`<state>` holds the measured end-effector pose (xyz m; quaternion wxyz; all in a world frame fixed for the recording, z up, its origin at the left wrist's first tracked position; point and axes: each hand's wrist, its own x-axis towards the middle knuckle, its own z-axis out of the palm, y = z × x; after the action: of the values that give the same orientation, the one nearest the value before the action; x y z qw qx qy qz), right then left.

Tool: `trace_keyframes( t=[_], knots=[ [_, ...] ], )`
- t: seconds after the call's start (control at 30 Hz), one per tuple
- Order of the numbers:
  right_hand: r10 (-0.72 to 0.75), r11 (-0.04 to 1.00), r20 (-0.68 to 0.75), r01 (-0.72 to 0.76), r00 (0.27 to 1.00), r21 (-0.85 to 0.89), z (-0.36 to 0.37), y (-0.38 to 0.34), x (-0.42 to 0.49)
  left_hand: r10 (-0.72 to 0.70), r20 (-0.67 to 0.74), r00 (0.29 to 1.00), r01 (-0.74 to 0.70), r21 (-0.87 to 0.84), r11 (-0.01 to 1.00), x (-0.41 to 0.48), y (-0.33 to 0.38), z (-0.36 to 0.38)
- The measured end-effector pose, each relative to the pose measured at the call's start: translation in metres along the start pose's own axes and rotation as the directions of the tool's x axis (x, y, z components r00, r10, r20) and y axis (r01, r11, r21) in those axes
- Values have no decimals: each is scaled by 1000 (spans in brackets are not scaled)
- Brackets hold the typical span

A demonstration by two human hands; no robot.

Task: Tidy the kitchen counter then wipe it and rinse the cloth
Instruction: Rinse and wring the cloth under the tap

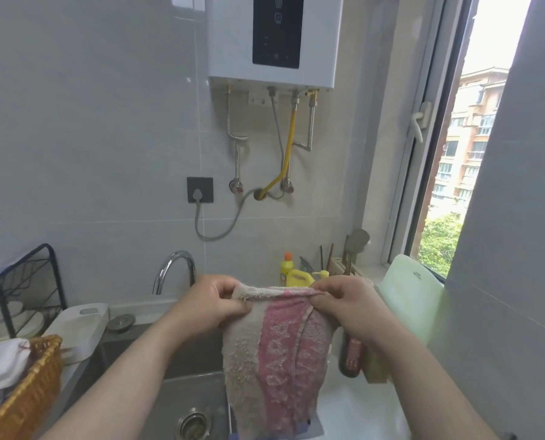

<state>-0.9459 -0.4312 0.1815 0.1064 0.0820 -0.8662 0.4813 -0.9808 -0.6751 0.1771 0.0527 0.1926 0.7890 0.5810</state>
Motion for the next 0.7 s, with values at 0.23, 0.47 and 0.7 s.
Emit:
trace_keyframes(
  t=[0.23, 0.47, 0.7],
  knots=[
    [66, 987, 45, -58, 997, -148, 10, 28, 5, -156, 69, 985, 161, -72, 984, 7, -35, 17],
    [181, 910, 51, -148, 982, -387, 63, 97, 39, -287, -76, 955, 294, 97, 951, 48, -126, 36],
    [365, 830, 16, -318, 931, -459, 131, 179, 68, -524, -119, 843, 521, -59, 851, 79, -223, 60]
  ],
)
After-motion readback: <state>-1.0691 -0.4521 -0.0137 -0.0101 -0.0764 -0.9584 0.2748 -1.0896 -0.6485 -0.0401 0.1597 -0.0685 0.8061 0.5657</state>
